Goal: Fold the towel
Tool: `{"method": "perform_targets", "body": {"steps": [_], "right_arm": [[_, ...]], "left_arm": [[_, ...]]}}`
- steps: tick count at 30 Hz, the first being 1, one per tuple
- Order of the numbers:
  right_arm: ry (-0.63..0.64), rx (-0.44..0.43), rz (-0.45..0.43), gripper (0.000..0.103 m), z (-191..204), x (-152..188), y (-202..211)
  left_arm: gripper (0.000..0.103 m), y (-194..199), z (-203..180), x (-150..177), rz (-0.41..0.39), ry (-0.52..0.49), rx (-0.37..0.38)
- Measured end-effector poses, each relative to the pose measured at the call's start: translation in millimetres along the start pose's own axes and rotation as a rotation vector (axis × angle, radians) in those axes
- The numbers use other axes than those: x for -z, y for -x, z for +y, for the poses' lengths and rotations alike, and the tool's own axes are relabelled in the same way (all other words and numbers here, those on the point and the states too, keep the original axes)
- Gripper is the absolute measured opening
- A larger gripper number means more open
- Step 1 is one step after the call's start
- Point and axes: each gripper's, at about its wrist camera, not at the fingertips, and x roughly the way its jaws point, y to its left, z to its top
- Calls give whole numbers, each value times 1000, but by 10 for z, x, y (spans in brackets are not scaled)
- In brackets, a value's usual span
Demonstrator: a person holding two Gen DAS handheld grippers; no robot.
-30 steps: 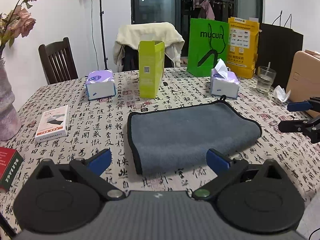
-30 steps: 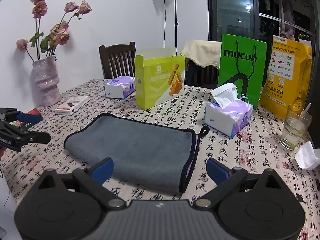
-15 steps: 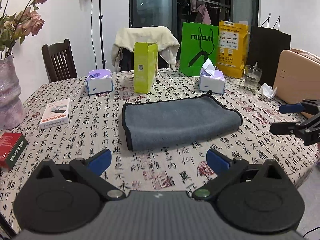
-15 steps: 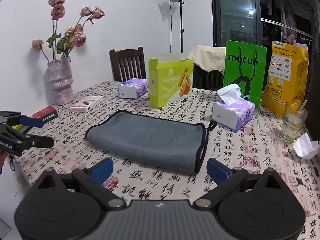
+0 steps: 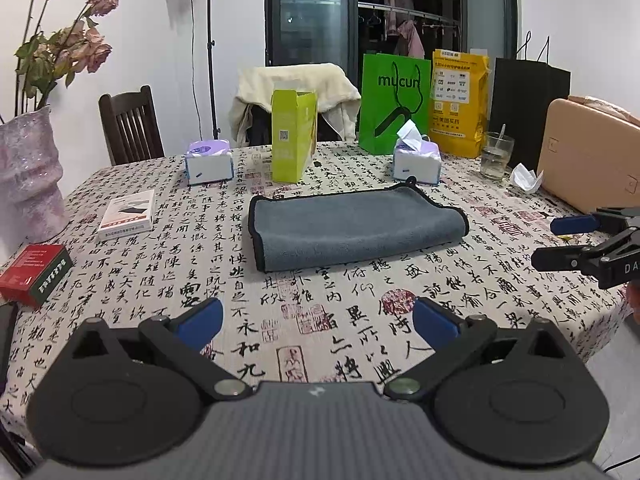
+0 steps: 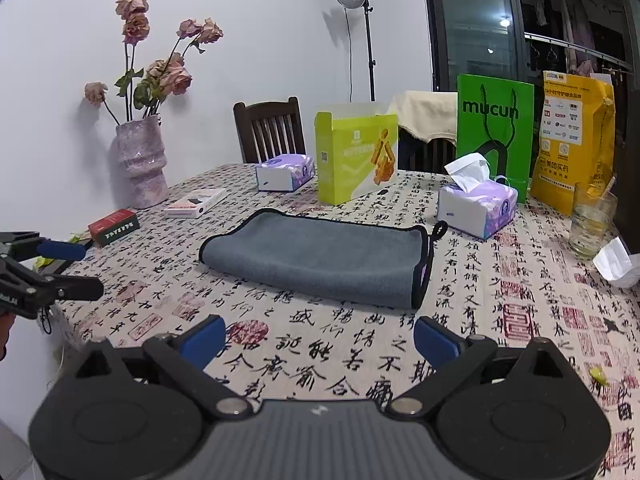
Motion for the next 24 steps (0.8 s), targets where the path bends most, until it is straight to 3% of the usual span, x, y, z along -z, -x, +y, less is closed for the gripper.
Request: {"method": "perform_targets", "body": {"steps": [24], "right_arm": [[103,7,-61,103,473,562,583]], "left_arm": [[103,508,-22,622,-88,33,-30]]}}
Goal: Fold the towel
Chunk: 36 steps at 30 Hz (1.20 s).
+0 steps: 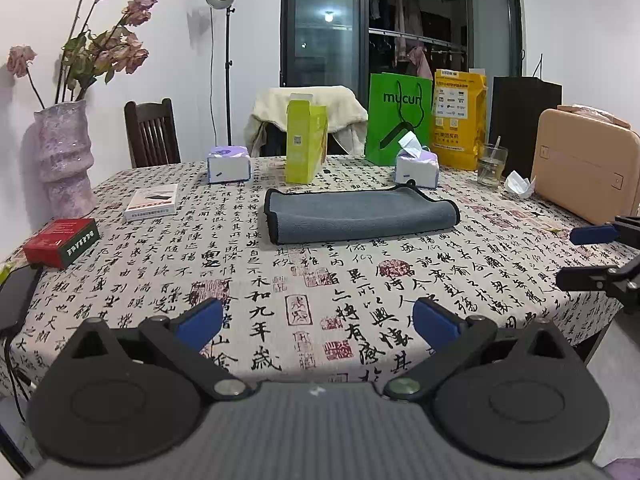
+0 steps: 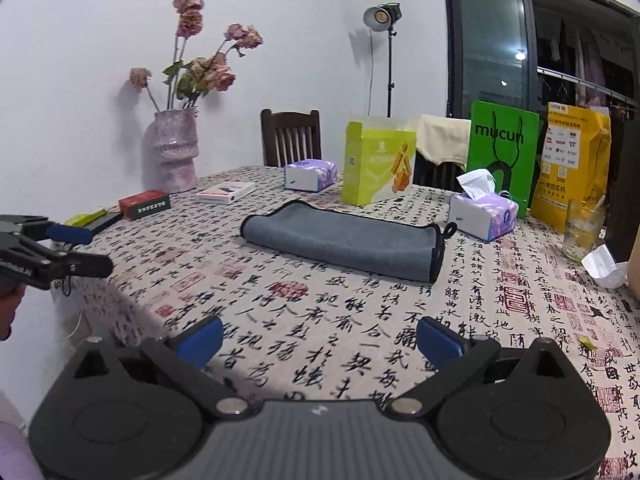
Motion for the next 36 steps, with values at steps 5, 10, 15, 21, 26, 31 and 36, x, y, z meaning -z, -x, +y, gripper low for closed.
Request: {"method": "perform_targets", "body": {"steps": [5,10,15,21,26,31,36], "right_arm": [[16,3,-13,103,127,102,117],[24,1,-30,103,251,217,193],[11,-3,-39,103,334,307,224],[-14,3,-73,103,423,420,329],[-16,21,-82,103,525,475,380],[-4,38,-99,103,657,560,462],[2,74,-151,103,829,692,605]], "left_arm": [[103,85,-26,121,-15,0,1],[103,238,-42,259,-72,-9,-8],[103,338,-65,368,-96,-6,-28],[103,415,-47,488,-110,13,-40],[103,493,5,556,-110,27,-35],[103,634,-14,625,-125,30,-20],[103,737,-88,697,-134,13,0]]}}
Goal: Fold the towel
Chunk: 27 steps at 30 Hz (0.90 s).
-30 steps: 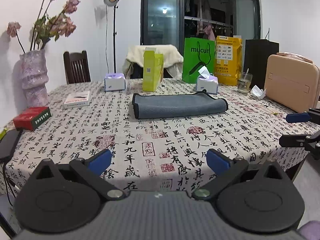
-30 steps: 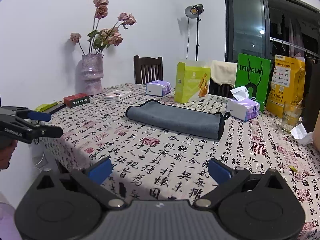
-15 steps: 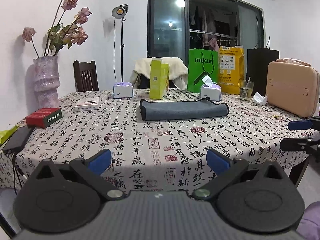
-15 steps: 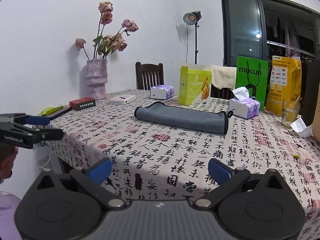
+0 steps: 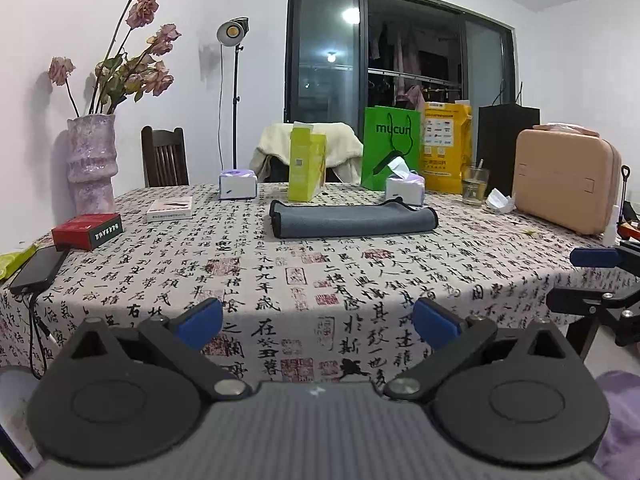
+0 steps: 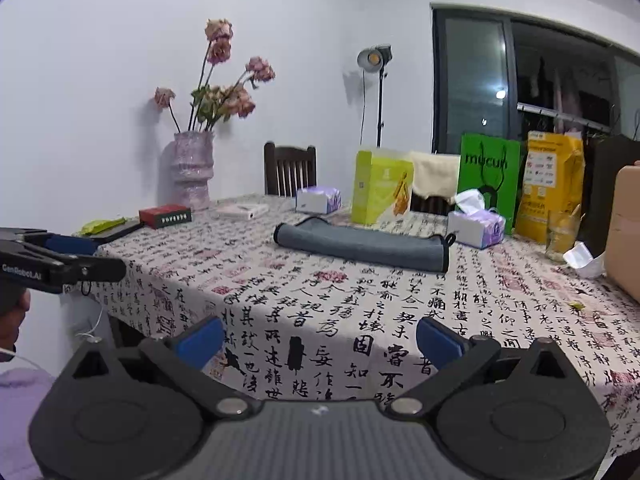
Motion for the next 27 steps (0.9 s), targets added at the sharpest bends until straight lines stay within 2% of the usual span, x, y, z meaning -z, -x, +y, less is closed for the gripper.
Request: {"method": "perform_targets", "body": {"steps": [6,12,18,27], "right_arm": [[-25,4,-43,103,132,103,211],[-76,-6,-51,103,235,240,348],[-128,25,-75,103,284,338,462],[-113,40,-105,103,364,370,539]], "left_arm": [[103,132,-18,108,1,28,12],[103,260,-84,153,-21,16,39],[103,325,-190,195,-38,-4,62],[103,323,-235,231,-41,-11,77]]}}
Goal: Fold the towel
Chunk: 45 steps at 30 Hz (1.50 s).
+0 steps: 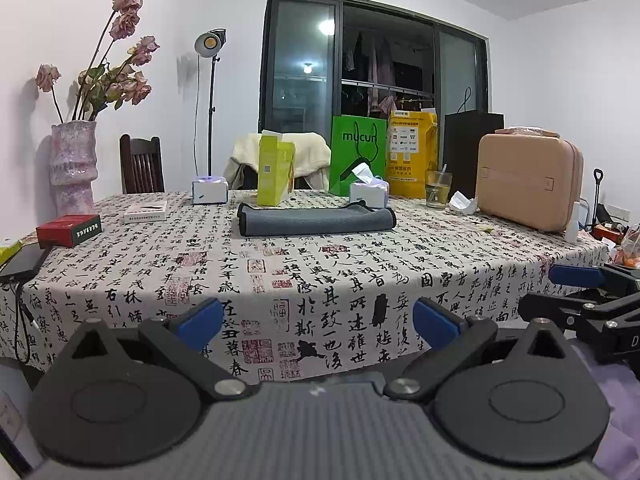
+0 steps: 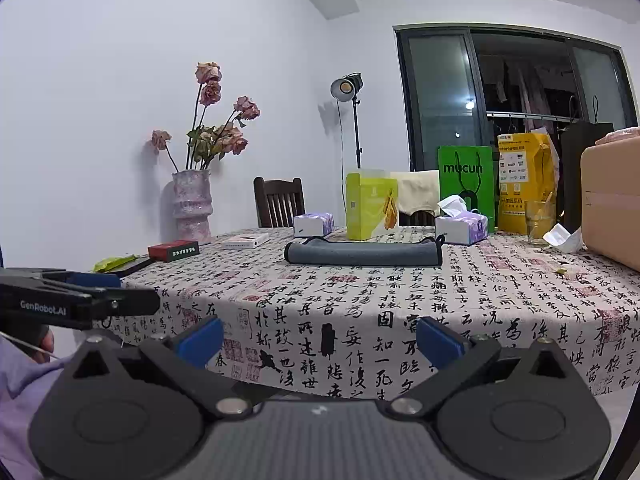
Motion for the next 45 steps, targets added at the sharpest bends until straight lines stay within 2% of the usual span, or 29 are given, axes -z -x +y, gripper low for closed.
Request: {"method": "perform_targets", "body": {"steps": [45], "right_arm": [[4,-10,-2,103,51,41,-30]], "left_arm": [[103,14,63,5,0,6,-2]]}}
